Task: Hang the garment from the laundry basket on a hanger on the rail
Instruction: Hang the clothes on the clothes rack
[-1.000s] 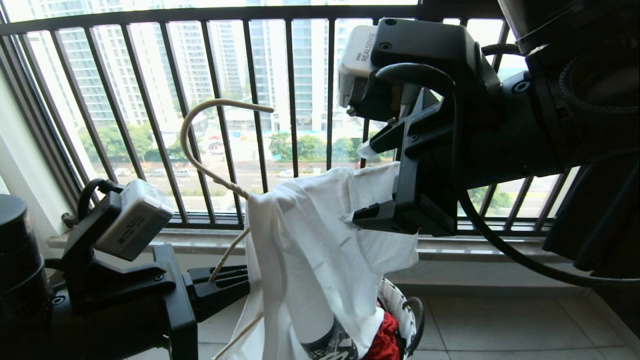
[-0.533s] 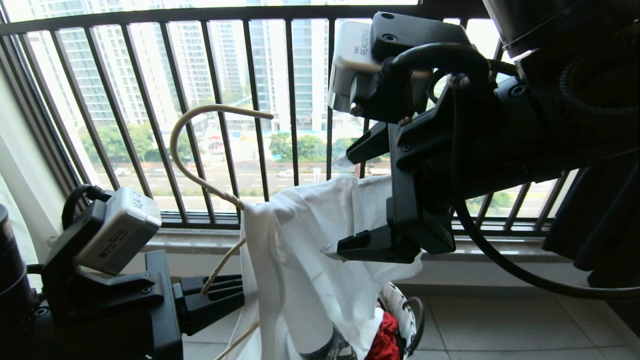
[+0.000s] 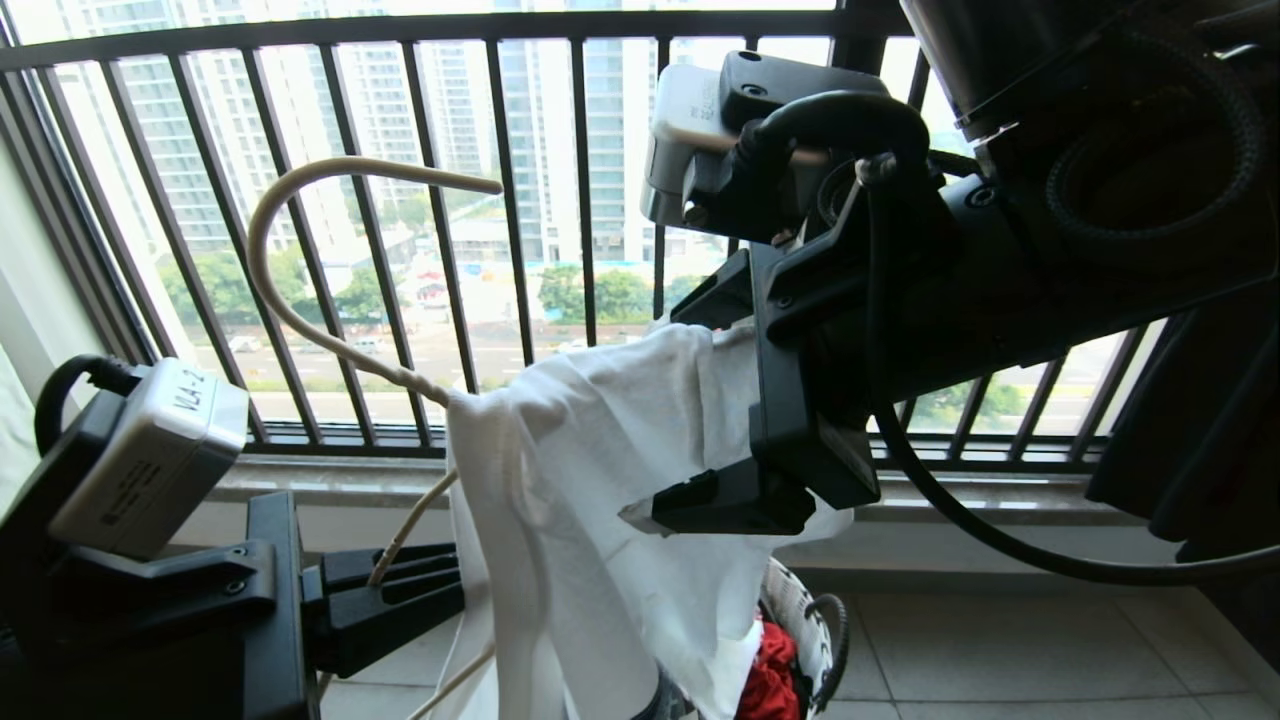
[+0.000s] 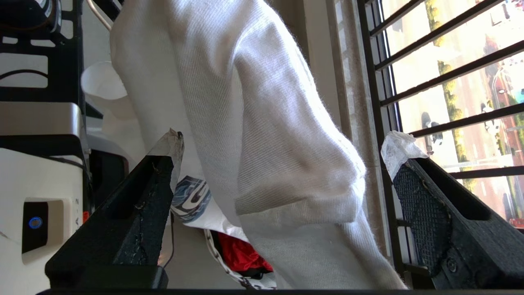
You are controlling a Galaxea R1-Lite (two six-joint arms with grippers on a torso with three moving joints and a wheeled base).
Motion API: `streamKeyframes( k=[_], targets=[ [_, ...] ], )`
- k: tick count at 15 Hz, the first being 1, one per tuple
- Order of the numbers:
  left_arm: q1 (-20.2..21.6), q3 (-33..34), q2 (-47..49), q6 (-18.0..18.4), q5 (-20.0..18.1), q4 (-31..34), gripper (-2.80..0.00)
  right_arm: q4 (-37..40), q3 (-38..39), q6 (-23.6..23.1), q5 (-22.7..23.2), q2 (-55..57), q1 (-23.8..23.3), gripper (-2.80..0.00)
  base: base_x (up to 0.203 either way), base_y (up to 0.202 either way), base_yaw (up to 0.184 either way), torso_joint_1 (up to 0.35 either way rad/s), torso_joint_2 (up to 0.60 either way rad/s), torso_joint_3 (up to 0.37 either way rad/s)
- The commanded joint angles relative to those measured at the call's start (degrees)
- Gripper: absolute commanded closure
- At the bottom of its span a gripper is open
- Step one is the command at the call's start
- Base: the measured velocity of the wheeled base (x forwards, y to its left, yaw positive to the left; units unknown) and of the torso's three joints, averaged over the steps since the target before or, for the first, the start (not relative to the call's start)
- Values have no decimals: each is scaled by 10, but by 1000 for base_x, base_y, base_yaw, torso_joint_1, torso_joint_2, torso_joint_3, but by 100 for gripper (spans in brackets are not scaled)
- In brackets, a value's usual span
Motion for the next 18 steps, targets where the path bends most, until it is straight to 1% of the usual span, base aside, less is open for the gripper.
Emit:
streamKeyframes(
  k=[1, 2, 3, 18],
  targets=[
    [0, 2, -8, 0, -8, -3, 0, -7, -1, 19, 7, 7, 0, -280, 0, 0, 0, 0, 0, 0],
    [0, 2, -9, 0, -8, -5, 0, -7, -1, 19, 13, 8, 0, -280, 0, 0, 0, 0, 0, 0],
    [0, 1, -10, 0, -8, -6, 0, -5, -1, 20, 13, 8, 0, 0, 0, 0, 0, 0, 0, 0],
    [1, 1, -13, 0, -6, -9, 0, -1, 9, 20, 12, -8, 5, 0, 0, 0, 0, 0, 0, 0]
  ],
)
